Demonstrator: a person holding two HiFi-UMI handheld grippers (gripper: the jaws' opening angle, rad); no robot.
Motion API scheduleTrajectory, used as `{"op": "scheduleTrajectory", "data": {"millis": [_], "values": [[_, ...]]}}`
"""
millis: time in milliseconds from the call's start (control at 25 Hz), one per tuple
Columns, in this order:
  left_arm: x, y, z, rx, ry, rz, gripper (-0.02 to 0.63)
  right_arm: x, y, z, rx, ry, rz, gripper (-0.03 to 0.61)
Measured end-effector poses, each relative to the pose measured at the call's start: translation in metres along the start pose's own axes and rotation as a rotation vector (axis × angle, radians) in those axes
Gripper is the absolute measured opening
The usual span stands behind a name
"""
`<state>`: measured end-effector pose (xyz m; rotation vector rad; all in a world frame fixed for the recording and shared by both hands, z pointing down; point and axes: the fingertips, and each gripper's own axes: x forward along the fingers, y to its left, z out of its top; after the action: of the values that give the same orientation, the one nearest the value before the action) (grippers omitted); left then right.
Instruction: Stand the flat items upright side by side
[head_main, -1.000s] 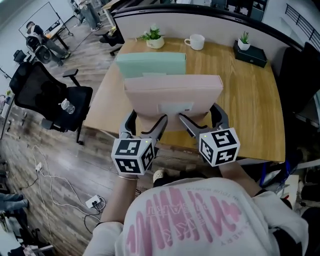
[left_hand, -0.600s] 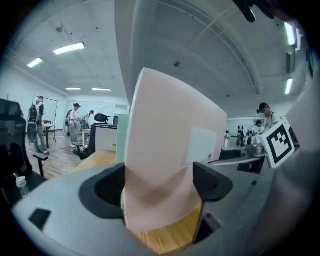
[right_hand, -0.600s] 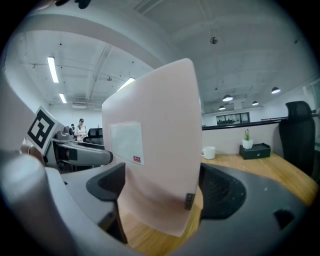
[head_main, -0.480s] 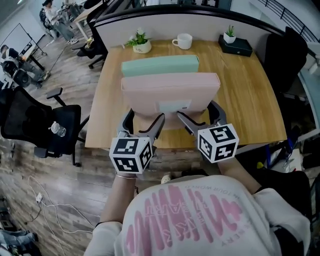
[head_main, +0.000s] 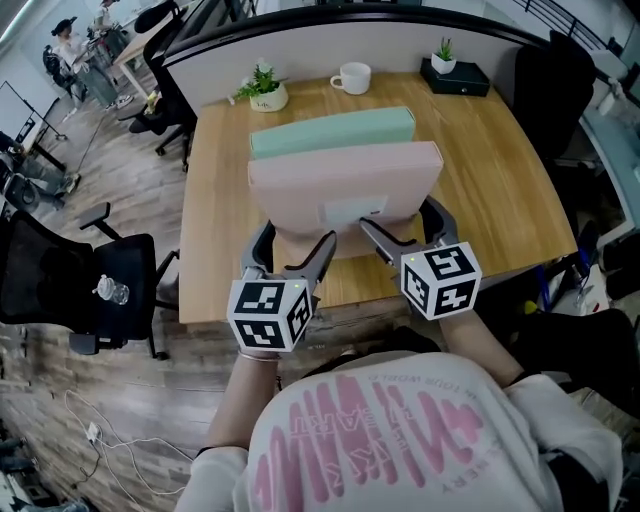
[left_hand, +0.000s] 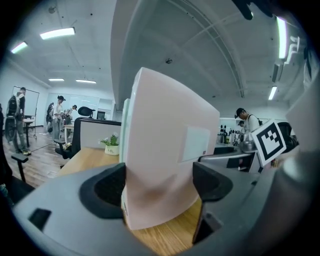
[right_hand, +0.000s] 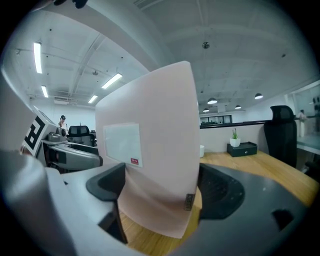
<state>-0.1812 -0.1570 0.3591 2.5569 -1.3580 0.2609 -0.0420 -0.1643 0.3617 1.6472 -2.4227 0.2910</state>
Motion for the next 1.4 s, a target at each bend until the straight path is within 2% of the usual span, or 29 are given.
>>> {"op": "scheduleTrajectory", "data": {"millis": [160,560,880,1400], "values": [[0.003,0.004,-0.007,-0.011,0.015,-0.014,0.411,0.003,0.001,-0.004,-0.015,0.028,-0.009,0.451],[0.017,0.012,-0.013,-0.029,0.019,0.031,0.399,0.019,-0.006,-0.005,-0.058,0.047,-0.006,0.451],[0.027,0.011,-0.013,0.004,0.034,0.030,0.400,0.026,-0.016,-0.011,-0.044,0.059,-0.012,0.453],[0.029,0.014,-0.011,0.015,0.039,0.055,0.391,0.033,-0.019,-0.011,-0.050,0.066,0.008,0.454]]}}
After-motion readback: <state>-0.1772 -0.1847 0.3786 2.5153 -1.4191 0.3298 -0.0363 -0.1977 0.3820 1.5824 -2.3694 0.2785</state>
